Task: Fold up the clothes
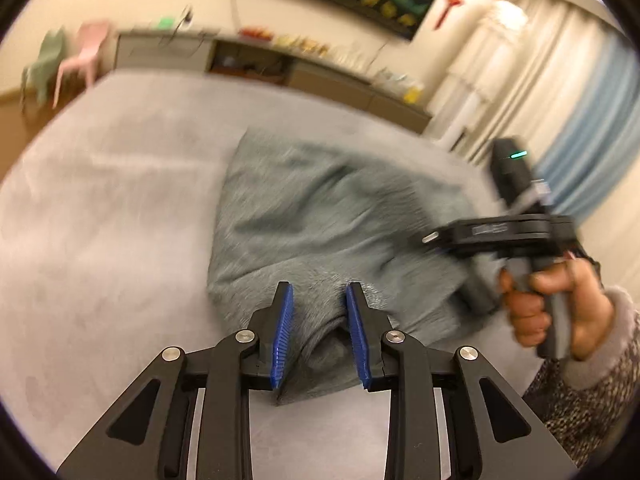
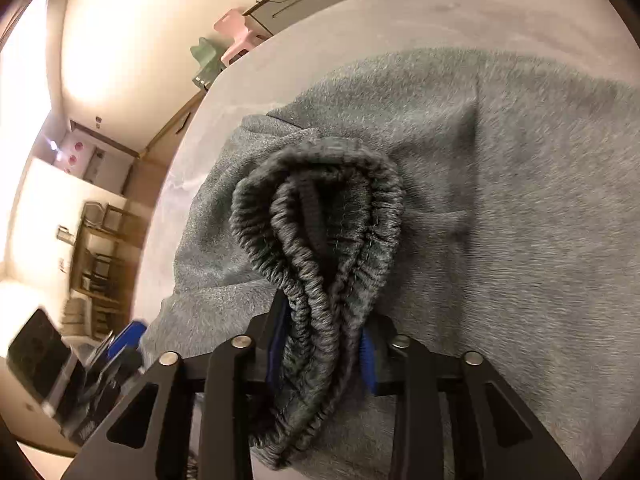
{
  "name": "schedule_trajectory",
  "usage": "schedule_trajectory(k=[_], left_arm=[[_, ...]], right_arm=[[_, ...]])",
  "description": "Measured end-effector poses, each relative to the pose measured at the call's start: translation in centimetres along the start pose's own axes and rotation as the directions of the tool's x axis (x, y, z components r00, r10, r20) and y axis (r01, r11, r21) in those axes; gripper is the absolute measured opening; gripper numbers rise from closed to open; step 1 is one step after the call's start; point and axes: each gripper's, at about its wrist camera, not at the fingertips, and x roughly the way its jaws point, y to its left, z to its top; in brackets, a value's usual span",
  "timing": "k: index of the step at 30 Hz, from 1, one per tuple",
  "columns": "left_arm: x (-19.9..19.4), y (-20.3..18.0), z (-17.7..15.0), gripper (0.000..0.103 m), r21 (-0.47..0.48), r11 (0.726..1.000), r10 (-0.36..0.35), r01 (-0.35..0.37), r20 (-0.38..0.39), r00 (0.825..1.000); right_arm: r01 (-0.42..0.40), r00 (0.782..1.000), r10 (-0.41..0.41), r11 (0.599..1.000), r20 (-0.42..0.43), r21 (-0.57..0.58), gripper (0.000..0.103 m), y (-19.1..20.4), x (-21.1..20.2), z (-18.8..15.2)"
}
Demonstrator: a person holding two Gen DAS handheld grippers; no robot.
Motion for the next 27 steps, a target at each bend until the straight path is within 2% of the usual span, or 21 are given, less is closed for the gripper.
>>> schedule_trajectory(k=[1, 2, 5, 8, 10, 12, 13, 16, 17, 18, 19, 21, 22, 24, 25, 26, 27], left_arm=[[0.4, 0.5, -0.1, 0.029, -0.015, 1.0, 0.003, -0.003, -0.019, 1.0], [0.2, 0.7, 0.0, 0.029, -0.028, 1.0, -0.008, 0.008, -0.012, 1.0], [-1.9, 2.5, 0.8, 0.03, -0.112, 0.99, -0.074, 0.084, 0.092, 0.993], [-2.8, 4.5, 1.4, 0.03, -0.211, 0.967, -0.109, 0.143, 0.166, 0.98], [-1.9, 3.6, 1.6, 0.03, -0.186, 0.974, -0.103, 0.125, 0.128, 0.986], [-0.6, 1.9, 1.4, 0.03, -0.119, 0.988, -0.09, 0.098, 0.074, 0.993], [0.1, 1.0, 1.1, 0.03, -0.086, 0.992, -0.083, 0.087, 0.047, 0.995], [2.1, -0.8, 0.2, 0.03, -0.005, 0.999, -0.033, 0.033, -0.049, 0.998], [2.6, -1.1, -0.3, 0.03, 0.028, 1.0, -0.002, 0.004, -0.085, 0.996], [2.9, -1.3, -0.8, 0.03, 0.067, 0.997, 0.033, -0.026, -0.111, 0.993], [2.8, -1.6, -1.1, 0.03, 0.097, 0.994, 0.055, -0.045, -0.105, 0.993], [2.6, -1.9, -1.3, 0.03, 0.139, 0.988, 0.077, -0.062, -0.11, 0.991], [2.6, -2.0, -1.3, 0.03, 0.143, 0.988, 0.076, -0.059, -0.113, 0.991], [2.5, -2.1, -1.3, 0.031, 0.149, 0.987, 0.072, -0.054, -0.117, 0.991], [2.2, -2.2, -1.2, 0.031, 0.146, 0.988, 0.066, -0.049, -0.112, 0.992], [1.7, -2.3, -1.0, 0.031, 0.14, 0.989, 0.052, -0.038, -0.095, 0.994], [1.2, -2.3, -0.8, 0.031, 0.134, 0.991, 0.038, -0.028, -0.078, 0.996]], right_arm=[[0.056, 0.998, -0.055, 0.998, 0.02, -0.021, 0.052, 0.3, 0.0, 0.0], [0.13, 0.991, -0.128, 0.99, 0.046, -0.045, 0.062, 0.6, -1.1, 0.2], [0.239, 0.966, -0.225, 0.965, 0.126, -0.108, 0.063, 2.5, -4.3, 0.2], [0.266, 0.952, -0.23, 0.949, 0.203, -0.171, 0.063, 6.0, -6.3, 2.1], [0.27, 0.944, -0.215, 0.939, 0.249, -0.212, 0.063, 8.8, -7.1, 3.7], [0.267, 0.952, -0.202, 0.916, 0.23, -0.298, 0.063, 12.0, -4.6, 5.0], [0.264, 0.96, -0.212, 0.904, 0.183, -0.335, 0.063, 12.7, -2.1, 5.9], [0.242, 0.966, -0.258, 0.866, 0.025, -0.438, 0.043, 14.3, 5.8, 8.8], [0.26, 0.953, -0.302, 0.851, -0.019, -0.457, 0.032, 14.2, 7.7, 9.2], [0.282, 0.935, -0.35, 0.834, -0.06, -0.474, 0.029, 13.9, 9.5, 9.5], [0.302, 0.912, -0.398, 0.816, -0.1, -0.492, 0.028, 13.7, 11.2, 9.7], [0.337, 0.904, -0.422, 0.804, -0.07, -0.491, 0.033, 13.1, 11.4, 11.4], [0.353, 0.901, -0.43, 0.798, -0.051, -0.488, 0.031, 12.8, 11.4, 12.2], [0.423, 0.868, -0.496, 0.746, -0.006, -0.514, 0.032, 12.2, 11.4, 13.3], [0.424, 0.868, -0.496, 0.75, -0.006, -0.508, 0.032, 11.7, 11.1, 13.8], [0.403, 0.884, -0.467, 0.78, -0.017, -0.478, 0.033, 10.2, 9.2, 13.9], [0.358, 0.916, -0.401, 0.832, -0.013, -0.425, 0.036, 9.1, 7.0, 14.2]])
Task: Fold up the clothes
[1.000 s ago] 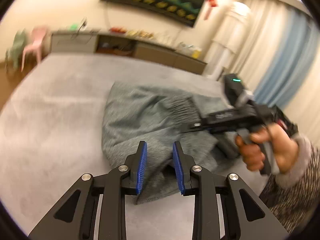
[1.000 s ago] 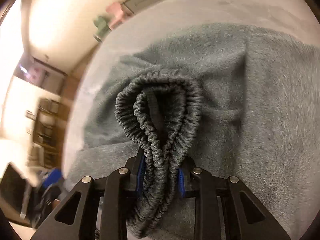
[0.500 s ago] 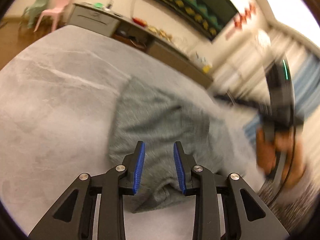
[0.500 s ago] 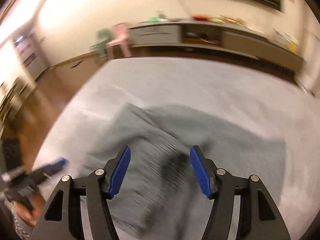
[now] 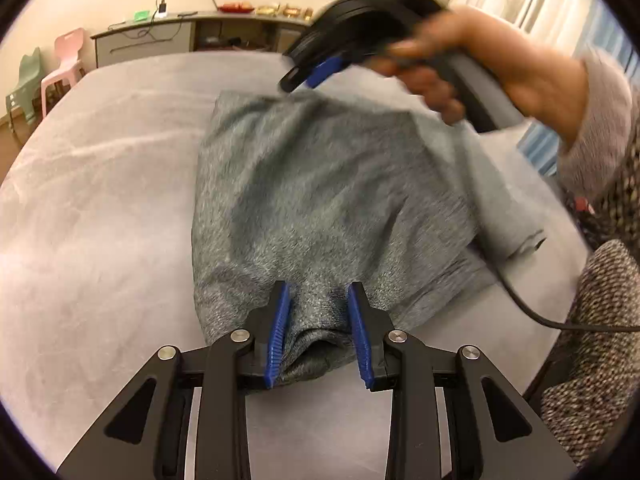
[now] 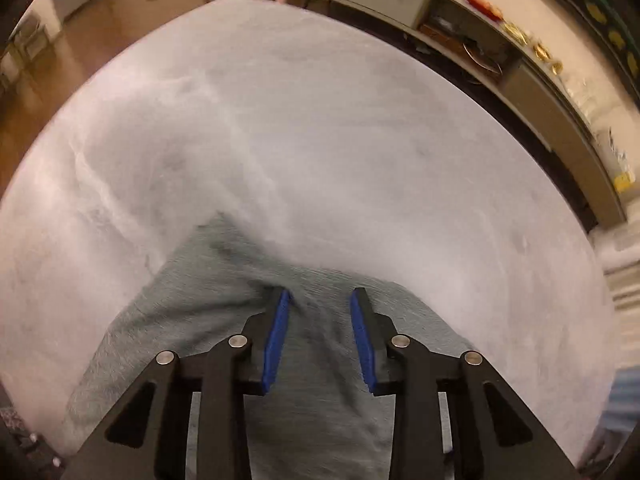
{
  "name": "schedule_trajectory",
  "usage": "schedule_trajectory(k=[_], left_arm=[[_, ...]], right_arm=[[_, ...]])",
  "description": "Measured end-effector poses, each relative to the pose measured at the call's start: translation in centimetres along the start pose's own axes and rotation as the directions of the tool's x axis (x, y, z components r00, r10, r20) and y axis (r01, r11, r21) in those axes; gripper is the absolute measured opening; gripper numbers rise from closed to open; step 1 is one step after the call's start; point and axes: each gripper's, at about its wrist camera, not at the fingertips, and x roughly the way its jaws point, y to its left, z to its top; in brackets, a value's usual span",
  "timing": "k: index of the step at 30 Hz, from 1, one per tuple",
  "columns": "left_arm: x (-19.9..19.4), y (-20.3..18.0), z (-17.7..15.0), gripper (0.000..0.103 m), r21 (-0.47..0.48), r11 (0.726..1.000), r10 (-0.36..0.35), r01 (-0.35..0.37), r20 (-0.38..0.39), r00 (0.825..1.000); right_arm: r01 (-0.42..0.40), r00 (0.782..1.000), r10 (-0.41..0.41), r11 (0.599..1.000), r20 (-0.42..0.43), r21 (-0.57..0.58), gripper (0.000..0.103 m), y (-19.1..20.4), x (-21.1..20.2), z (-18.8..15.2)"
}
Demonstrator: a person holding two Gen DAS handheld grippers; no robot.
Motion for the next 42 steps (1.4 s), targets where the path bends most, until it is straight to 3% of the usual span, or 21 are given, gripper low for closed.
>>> schedule_trajectory(k=[3, 6, 9, 12, 15, 19, 21, 22, 24, 27, 31, 34, 36, 38, 39, 41, 42], left_arm=[[-1.6, 0.5, 0.8, 0.031, -0.045, 0.998, -0.05, 0.054, 0.08, 0.995], [-0.9, 0.2, 1.8, 0.032, -0.077, 0.995, -0.057, 0.064, 0.083, 0.995], [1.6, -1.7, 2.6, 0.033, -0.033, 0.998, 0.046, -0.046, -0.003, 0.999], [2.3, -4.7, 3.7, 0.033, 0.034, 0.995, 0.092, -0.092, 0.015, 0.996], [3.0, -8.7, 5.6, 0.05, 0.133, 0.984, 0.112, -0.119, 0.061, 0.992], [7.5, -13.1, 8.8, 0.051, 0.243, 0.949, 0.202, -0.202, 0.025, 0.979], [10.5, -14.6, 9.5, 0.05, 0.291, 0.923, 0.275, -0.251, -0.045, 0.96], [12.1, -14.9, 9.6, 0.04, 0.308, 0.906, 0.328, -0.291, -0.075, 0.942], [14.1, -14.2, 10.3, 0.036, 0.288, 0.875, 0.429, -0.389, -0.091, 0.898], [14.5, -12.5, 12.0, 0.033, 0.181, 0.879, 0.463, -0.441, -0.106, 0.88], [15.0, -11.3, 12.6, 0.033, 0.118, 0.889, 0.455, -0.443, -0.122, 0.882], [15.2, -12.7, 12.0, 0.039, 0.197, 0.879, 0.462, -0.435, -0.12, 0.879], [14.6, -12.6, 12.0, 0.041, 0.17, 0.89, 0.445, -0.424, -0.117, 0.888], [12.6, -12.3, 12.4, 0.043, 0.09, 0.915, 0.401, -0.393, -0.107, 0.91], [11.2, -12.3, 12.5, 0.045, 0.041, 0.933, 0.359, -0.357, -0.092, 0.929], [8.8, -12.9, 12.5, 0.059, -0.038, 0.966, 0.254, -0.257, -0.056, 0.965], [8.1, -13.3, 12.4, 0.06, -0.066, 0.979, 0.191, -0.193, -0.039, 0.981]], right_arm=[[-0.154, 0.979, 0.136, 0.982, 0.15, 0.113, 0.053, -3.9, -5.4, -2.9], [-0.172, 0.975, 0.15, 0.977, 0.165, 0.127, 0.053, -5.1, -7.6, -8.6], [-0.179, 0.98, 0.169, 0.978, 0.103, 0.102, 0.053, -4.5, -6.6, -14.3], [-0.076, 0.995, 0.068, 0.992, 0.079, 0.1, 0.053, -5.2, -5.4, -18.2], [-0.119, 0.982, 0.088, 0.976, 0.168, 0.182, 0.056, -7.2, -6.9, -21.4], [-0.166, 0.968, 0.13, 0.974, 0.217, 0.155, 0.058, -6.7, -5.9, -22.9], [-0.16, 0.97, 0.131, 0.978, 0.206, 0.131, 0.058, -5.7, -4.7, -22.8], [-0.156, 0.971, 0.13, 0.98, 0.2, 0.123, 0.058, -5.4, -4.6, -23.0], [-0.146, 0.974, 0.124, 0.984, 0.189, 0.105, 0.058, -5.2, -4.3, -23.2], [-0.106, 0.982, 0.088, 0.99, 0.17, 0.098, 0.058, -5.6, -4.1, -23.6], [-0.123, 0.977, 0.102, 0.987, 0.187, 0.106, 0.058, -6.2, -3.8, -23.9], [-0.144, 0.972, 0.12, 0.984, 0.202, 0.106, 0.058, -6.5, -3.6, -23.8], [-0.173, 0.966, 0.146, 0.978, 0.212, 0.116, 0.058, -7.0, -3.6, -24.0], [-0.221, 0.957, 0.186, 0.964, 0.221, 0.146, 0.058, -7.9, -3.8, -24.3], [-0.252, 0.951, 0.21, 0.951, 0.228, 0.178, 0.059, -8.7, -4.2, -24.6], [-0.31, 0.933, 0.243, 0.917, 0.266, 0.25, 0.06, -11.0, -5.3, -25.5], [-0.319, 0.928, 0.238, 0.904, 0.286, 0.284, 0.064, -12.2, -5.7, -25.8]])
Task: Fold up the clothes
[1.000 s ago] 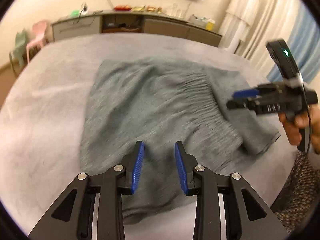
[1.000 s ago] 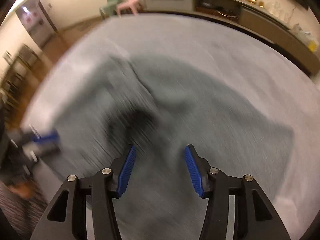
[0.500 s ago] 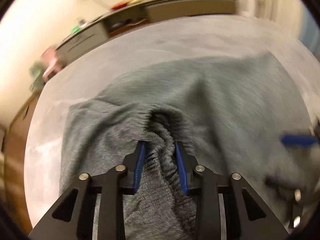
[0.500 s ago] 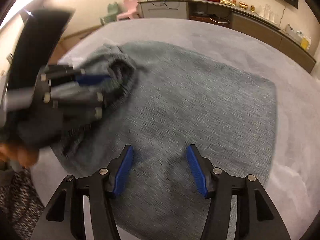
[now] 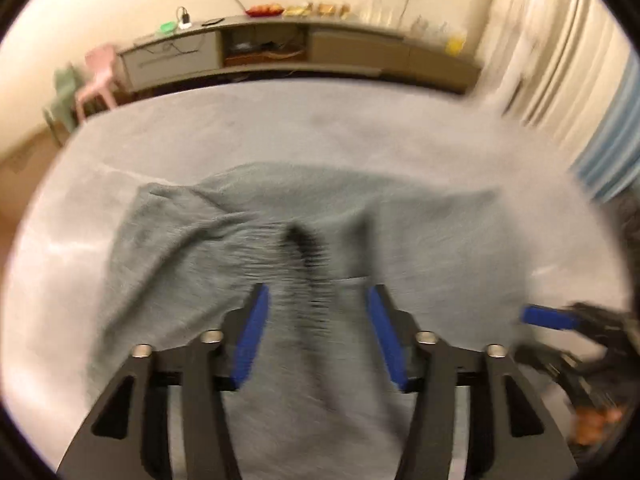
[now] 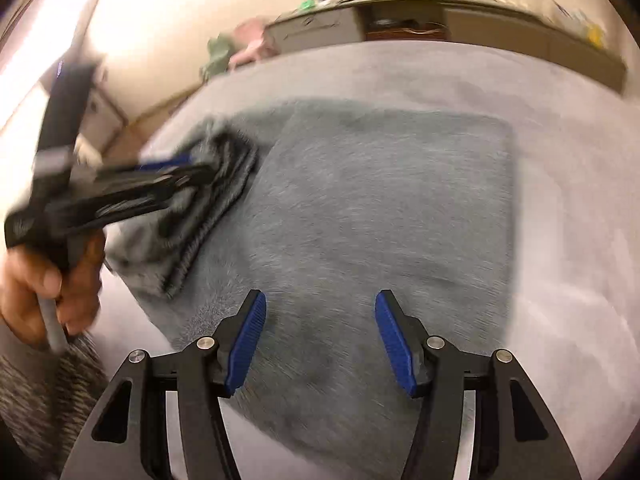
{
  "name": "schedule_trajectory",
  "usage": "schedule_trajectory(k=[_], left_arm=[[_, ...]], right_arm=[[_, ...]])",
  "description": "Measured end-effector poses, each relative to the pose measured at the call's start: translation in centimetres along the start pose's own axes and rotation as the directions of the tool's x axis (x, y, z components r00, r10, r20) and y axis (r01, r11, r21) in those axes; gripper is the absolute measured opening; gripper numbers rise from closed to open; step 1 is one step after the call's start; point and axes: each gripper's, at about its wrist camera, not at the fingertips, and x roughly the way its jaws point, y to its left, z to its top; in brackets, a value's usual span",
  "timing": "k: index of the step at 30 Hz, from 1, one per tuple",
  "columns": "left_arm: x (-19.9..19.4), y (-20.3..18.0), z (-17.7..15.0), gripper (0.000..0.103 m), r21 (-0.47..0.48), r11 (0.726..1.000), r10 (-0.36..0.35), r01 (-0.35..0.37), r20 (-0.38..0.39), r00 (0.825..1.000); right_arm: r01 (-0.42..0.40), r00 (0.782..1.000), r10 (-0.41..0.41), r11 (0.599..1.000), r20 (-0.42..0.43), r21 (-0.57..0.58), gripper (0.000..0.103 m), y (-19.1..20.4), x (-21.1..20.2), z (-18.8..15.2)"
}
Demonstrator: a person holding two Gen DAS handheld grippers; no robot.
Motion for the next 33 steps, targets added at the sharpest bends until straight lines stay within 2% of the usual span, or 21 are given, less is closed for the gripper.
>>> schedule_trajectory(k=[3, 5, 7, 9, 10, 12, 14, 17, 19, 20, 21, 22, 23, 25, 26, 29, 31, 33], left_arm=[[0.1, -2.1, -0.5, 0.061, -0.007, 0.991, -0.137, 0.137, -0.041, 0.99], [0.8, -4.4, -0.6, 0.061, 0.037, 0.988, -0.146, 0.149, -0.081, 0.986], [1.4, -6.9, -0.2, 0.062, 0.1, 0.986, -0.119, 0.13, -0.109, 0.987], [2.2, -9.8, 0.8, 0.07, 0.145, 0.982, -0.103, 0.124, -0.142, 0.984], [2.7, -11.2, 1.4, 0.074, 0.161, 0.979, -0.097, 0.123, -0.16, 0.982], [4.4, -14.5, 2.4, 0.076, 0.222, 0.967, -0.076, 0.126, -0.22, 0.973], [6.0, -17.3, 3.0, 0.076, 0.275, 0.956, -0.027, 0.101, -0.261, 0.965], [8.8, -21.1, 2.8, 0.076, 0.35, 0.932, 0.034, 0.092, -0.337, 0.941], [10.8, -22.5, 2.3, 0.076, 0.411, 0.91, 0.119, 0.051, -0.378, 0.918], [11.6, -22.7, 1.8, 0.073, 0.436, 0.899, 0.151, 0.033, -0.381, 0.912], [12.2, -22.9, 1.5, 0.065, 0.46, 0.888, 0.181, 0.016, -0.379, 0.908], [12.5, -22.8, 1.2, 0.033, 0.483, 0.876, 0.202, -0.002, -0.364, 0.909], [12.4, -22.5, 1.0, 0.027, 0.501, 0.866, 0.214, -0.012, -0.349, 0.912], [10.5, -21.3, 1.2, 0.015, 0.491, 0.871, 0.152, 0.027, -0.32, 0.935], [9.1, -20.3, 1.5, 0.013, 0.47, 0.881, 0.11, 0.05, -0.306, 0.946], [2.4, -13.8, 3.7, 0.012, 0.323, 0.94, -0.036, 0.106, -0.215, 0.976], [-2.2, -6.5, 4.5, 0.012, 0.211, 0.973, -0.07, 0.095, -0.124, 0.99], [-6.5, 0.8, 5.1, 0.013, 0.098, 0.991, -0.085, 0.089, -0.037, 0.996]], right_arm=[[0.009, 0.998, -0.015, 0.994, 0.058, 0.108, 0.067, -3.3, -2.3, -0.1], [0.005, 0.999, -0.013, 0.986, 0.052, 0.165, 0.067, -5.0, -2.2, -0.4], [-0.018, 0.999, 0.01, 0.98, 0.038, 0.2, 0.067, -5.7, -1.7, -1.0], [-0.057, 0.998, 0.051, 0.976, 0.032, 0.212, 0.067, -5.6, -1.1, -1.7], [-0.076, 0.997, 0.071, 0.973, 0.03, 0.218, 0.067, -5.5, -0.8, -2.1], [-0.114, 0.993, 0.112, 0.966, 0.024, 0.231, 0.067, -5.4, -0.1, -2.8], [-0.153, 0.987, 0.139, 0.961, 0.078, 0.231, 0.067, -5.0, -0.1, -3.3], [-0.219, 0.972, 0.193, 0.951, 0.135, 0.219, 0.066, -4.6, -0.2, -3.3], [-0.252, 0.962, 0.22, 0.944, 0.165, 0.213, 0.066, -4.4, -0.4, -3.1], [-0.261, 0.959, 0.227, 0.942, 0.17, 0.211, 0.066, -4.4, -0.3, -3.0], [-0.268, 0.957, 0.233, 0.94, 0.174, 0.21, 0.066, -4.3, -0.2, -2.9], [-0.262, 0.959, 0.229, 0.942, 0.169, 0.208, 0.065, -4.2, 0.1, -2.8], [-0.254, 0.961, 0.223, 0.945, 0.163, 0.206, 0.065, -4.2, 0.4, -2.8], [-0.274, 0.957, 0.246, 0.942, 0.155, 0.193, 0.065, -3.8, 0.7, -2.4], [-0.293, 0.951, 0.266, 0.938, 0.156, 0.186, 0.065, -3.5, 0.7, -2.2], [-0.367, 0.923, 0.34, 0.919, 0.178, 0.145, 0.066, -2.3, 0.2, -1.3], [-0.421, 0.897, 0.396, 0.901, 0.199, 0.108, 0.066, -1.2, -0.3, -0.5], [-0.442, 0.886, 0.424, 0.895, 0.186, 0.066, 0.066, 0.8, 0.4, 0.2]])
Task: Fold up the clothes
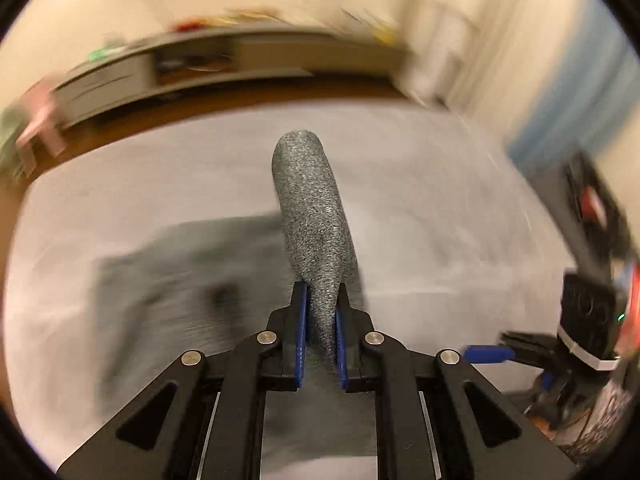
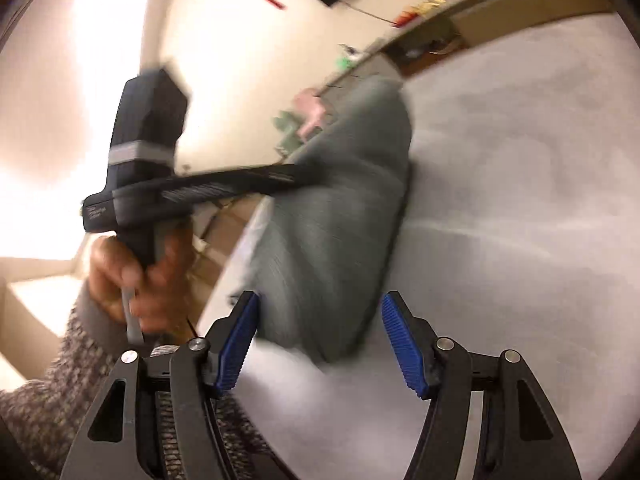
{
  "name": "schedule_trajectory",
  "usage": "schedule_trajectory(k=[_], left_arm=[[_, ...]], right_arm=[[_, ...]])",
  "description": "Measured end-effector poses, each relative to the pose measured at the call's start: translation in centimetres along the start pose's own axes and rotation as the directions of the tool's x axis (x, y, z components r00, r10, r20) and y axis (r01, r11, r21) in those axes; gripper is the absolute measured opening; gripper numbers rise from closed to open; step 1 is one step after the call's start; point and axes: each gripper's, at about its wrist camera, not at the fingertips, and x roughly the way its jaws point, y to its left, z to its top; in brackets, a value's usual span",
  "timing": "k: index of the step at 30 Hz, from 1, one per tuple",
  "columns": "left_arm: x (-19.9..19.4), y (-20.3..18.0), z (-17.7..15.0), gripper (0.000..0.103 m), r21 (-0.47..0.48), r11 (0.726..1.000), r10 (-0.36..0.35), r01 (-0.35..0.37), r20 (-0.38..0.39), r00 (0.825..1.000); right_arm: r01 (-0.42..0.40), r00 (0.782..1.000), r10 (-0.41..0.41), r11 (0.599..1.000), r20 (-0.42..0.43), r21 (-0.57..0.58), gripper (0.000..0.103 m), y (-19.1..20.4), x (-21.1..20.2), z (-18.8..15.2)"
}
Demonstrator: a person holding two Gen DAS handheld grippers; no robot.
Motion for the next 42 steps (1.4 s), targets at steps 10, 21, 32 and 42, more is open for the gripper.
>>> schedule_trajectory(k=[10, 21, 32, 42], left_arm=[[-0.3, 19.6, -9.6, 0.046, -0.35, 0.923, 0.149, -0.162, -0.064, 0.987], [3.2, 4.2, -13.0, 0.04, -0.071, 0.986, -0.155, 0.148, -0.111, 0.982], [4.0, 6.3, -11.3, 0.04, -0.189, 0.969, -0.16, 0.162, 0.025, 0.987], [4.2, 12.0, -13.4, 0.031, -0.378, 0.924, -0.082, 0.058, -0.047, 0.996]], right_arm=[[0.058, 0.982, -0.109, 0.954, -0.157, -0.295, 0.066, 9.6, 16.4, 0.0], [0.611, 0.718, -0.694, 0.667, -0.056, -0.425, 0.066, 2.3, 21.7, 6.8], [0.579, 0.781, -0.624, 0.701, 0.036, -0.416, 0.059, 5.3, 18.9, 5.8], [0.608, 0.732, -0.675, 0.706, -0.087, -0.362, 0.029, -1.7, 24.3, 6.7]])
